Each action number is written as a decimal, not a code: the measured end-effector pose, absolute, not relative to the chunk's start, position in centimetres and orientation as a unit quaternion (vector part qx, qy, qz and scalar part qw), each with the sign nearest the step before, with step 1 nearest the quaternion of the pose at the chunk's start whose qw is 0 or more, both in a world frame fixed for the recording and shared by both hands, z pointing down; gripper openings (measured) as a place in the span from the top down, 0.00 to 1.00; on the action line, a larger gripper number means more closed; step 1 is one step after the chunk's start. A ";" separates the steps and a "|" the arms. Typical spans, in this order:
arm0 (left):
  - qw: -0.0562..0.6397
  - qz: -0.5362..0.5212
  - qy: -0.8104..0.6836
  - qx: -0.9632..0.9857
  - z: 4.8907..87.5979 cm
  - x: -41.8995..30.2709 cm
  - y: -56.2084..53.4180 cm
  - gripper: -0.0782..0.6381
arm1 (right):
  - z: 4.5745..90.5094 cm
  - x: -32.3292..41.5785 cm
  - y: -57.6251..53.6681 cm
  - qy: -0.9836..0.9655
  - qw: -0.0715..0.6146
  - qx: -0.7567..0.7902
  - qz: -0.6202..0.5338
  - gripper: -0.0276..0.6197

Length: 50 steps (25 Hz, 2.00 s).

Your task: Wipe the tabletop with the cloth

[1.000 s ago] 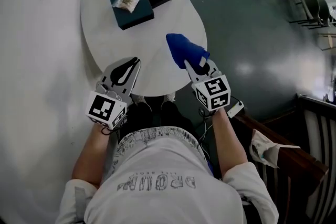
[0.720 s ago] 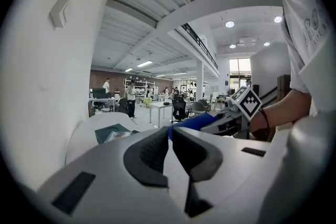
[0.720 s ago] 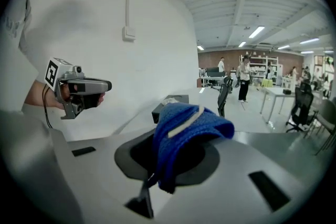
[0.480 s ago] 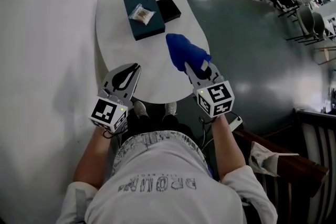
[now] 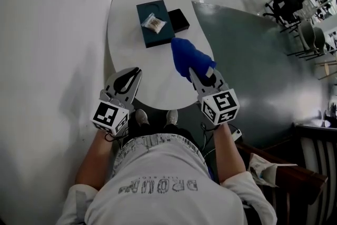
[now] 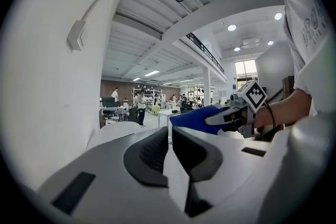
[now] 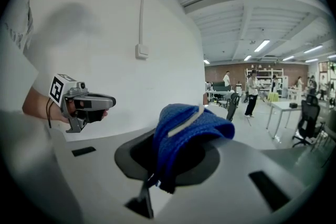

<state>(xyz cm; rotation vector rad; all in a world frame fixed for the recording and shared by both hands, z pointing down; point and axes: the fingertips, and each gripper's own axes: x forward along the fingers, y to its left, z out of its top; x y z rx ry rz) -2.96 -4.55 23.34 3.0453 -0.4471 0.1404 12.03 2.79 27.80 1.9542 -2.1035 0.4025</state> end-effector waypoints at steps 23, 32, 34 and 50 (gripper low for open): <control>0.032 0.035 -0.176 0.983 22.5 -5.1 -7.6 0.84 | 24.3 9.2 -0.6 -0.752 0.107 0.641 0.108 0.85; 0.037 0.041 -0.176 0.983 23.2 -4.6 -7.9 0.84 | 24.8 9.4 -1.0 -0.754 0.117 0.637 0.112 0.85; 0.038 0.042 -0.175 0.983 23.3 -4.5 -7.8 0.84 | 24.9 9.4 -0.9 -0.755 0.118 0.635 0.113 0.86; 0.047 0.049 -0.176 0.982 24.3 -3.9 -8.1 0.84 | 26.6 10.0 -0.9 -0.752 0.122 0.634 0.132 0.86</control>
